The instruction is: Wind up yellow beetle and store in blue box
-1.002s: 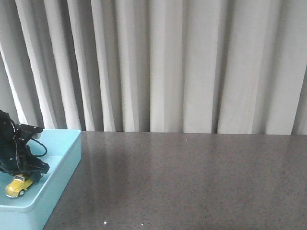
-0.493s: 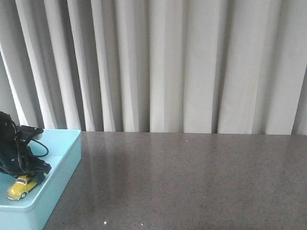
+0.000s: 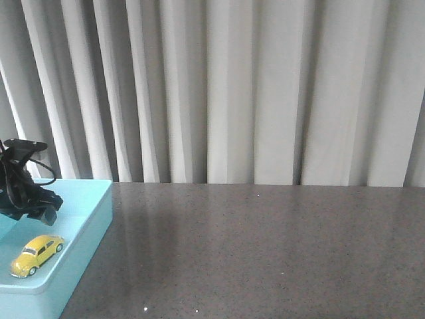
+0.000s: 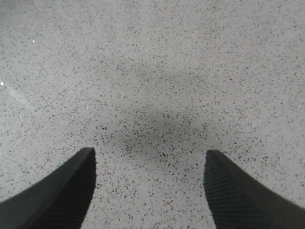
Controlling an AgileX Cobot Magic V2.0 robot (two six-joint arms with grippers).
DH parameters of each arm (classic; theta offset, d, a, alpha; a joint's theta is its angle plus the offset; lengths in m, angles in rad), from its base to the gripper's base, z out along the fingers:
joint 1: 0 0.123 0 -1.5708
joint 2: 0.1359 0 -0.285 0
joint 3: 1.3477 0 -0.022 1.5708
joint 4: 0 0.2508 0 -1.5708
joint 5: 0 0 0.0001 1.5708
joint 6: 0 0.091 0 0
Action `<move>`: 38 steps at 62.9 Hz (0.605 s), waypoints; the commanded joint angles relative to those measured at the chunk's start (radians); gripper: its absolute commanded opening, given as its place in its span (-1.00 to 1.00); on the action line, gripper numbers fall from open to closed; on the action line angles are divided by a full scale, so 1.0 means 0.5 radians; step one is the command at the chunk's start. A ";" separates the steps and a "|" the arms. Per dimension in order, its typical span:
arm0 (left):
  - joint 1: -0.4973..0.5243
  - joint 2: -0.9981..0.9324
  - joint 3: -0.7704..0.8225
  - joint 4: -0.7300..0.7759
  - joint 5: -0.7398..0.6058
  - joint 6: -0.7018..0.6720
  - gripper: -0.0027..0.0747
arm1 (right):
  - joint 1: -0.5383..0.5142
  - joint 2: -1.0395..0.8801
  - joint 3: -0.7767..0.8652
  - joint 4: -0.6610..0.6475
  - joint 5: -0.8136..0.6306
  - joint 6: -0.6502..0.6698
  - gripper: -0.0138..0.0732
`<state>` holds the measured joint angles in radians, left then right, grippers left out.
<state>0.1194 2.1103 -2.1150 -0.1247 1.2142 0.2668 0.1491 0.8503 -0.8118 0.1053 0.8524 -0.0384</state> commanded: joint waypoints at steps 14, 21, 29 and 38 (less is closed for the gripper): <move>0.032 -0.287 -0.048 -0.041 0.036 -0.154 0.37 | -0.005 -0.018 -0.052 0.001 -0.101 -0.008 0.40; 0.005 -0.462 0.111 0.046 -0.112 -0.147 0.37 | -0.005 -0.018 -0.052 0.003 -0.101 -0.008 0.40; -0.037 -0.752 0.480 0.042 -0.387 -0.147 0.37 | -0.005 -0.018 -0.052 0.003 -0.101 -0.008 0.40; -0.096 -1.106 1.062 0.029 -0.691 -0.143 0.37 | -0.005 -0.018 -0.052 0.003 -0.101 -0.008 0.40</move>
<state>0.0924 1.6879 -1.7106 -0.0929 1.0051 0.2032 0.1491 0.8503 -0.8118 0.1053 0.8533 -0.0384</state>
